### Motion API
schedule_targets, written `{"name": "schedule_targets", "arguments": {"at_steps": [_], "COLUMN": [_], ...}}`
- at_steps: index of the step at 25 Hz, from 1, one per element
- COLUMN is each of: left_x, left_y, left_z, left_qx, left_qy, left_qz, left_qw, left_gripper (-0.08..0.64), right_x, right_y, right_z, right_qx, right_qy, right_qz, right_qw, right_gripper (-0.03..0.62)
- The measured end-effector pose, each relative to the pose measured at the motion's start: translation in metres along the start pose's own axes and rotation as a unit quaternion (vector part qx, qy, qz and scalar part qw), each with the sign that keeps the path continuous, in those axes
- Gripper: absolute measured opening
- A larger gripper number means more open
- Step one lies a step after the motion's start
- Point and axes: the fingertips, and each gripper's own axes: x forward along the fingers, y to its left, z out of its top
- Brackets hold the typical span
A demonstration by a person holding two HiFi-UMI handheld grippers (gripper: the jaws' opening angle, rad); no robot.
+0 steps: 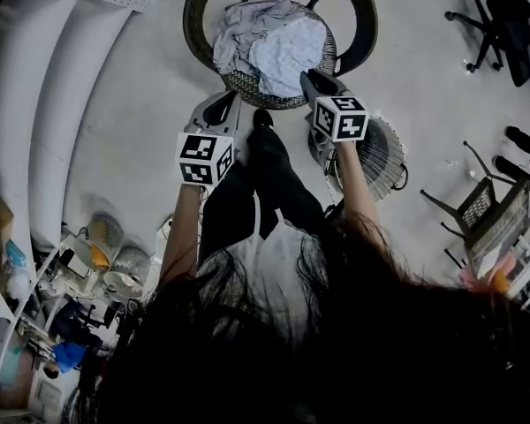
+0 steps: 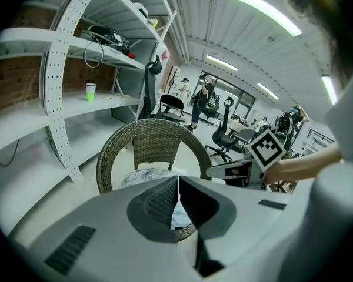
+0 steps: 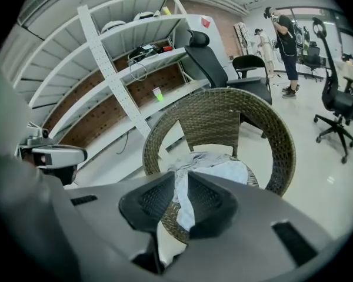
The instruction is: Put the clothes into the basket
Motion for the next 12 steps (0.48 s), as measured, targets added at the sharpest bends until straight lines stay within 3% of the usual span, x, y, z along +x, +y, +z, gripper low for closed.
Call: {"name": "schedule_targets", "arguments": {"at_steps": [4, 7, 12], "left_x": [0.035, 0.053, 0.076], "left_y": [0.010, 0.019, 0.034], "left_z": [-0.010, -0.019, -0.036], "left_qx": [0.007, 0.008, 0.003], "left_qy": [0.025, 0.038, 0.060], "left_qz": [-0.003, -0.005, -0.001], "left_qw": [0.9997, 0.9992, 0.9982], "left_gripper": [0.021, 0.021, 0.021], "right_x": [0.050, 0.084, 0.131], "right_y": [-0.031, -0.044, -0.066], "right_z": [-0.016, -0.027, -0.047], "right_qx": [-0.017, -0.028, -0.097], "right_qy": [0.046, 0.076, 0.129], "right_qz": [0.002, 0.015, 0.013], "right_qw": [0.999, 0.997, 0.987], "right_gripper": [0.076, 0.213, 0.274]}}
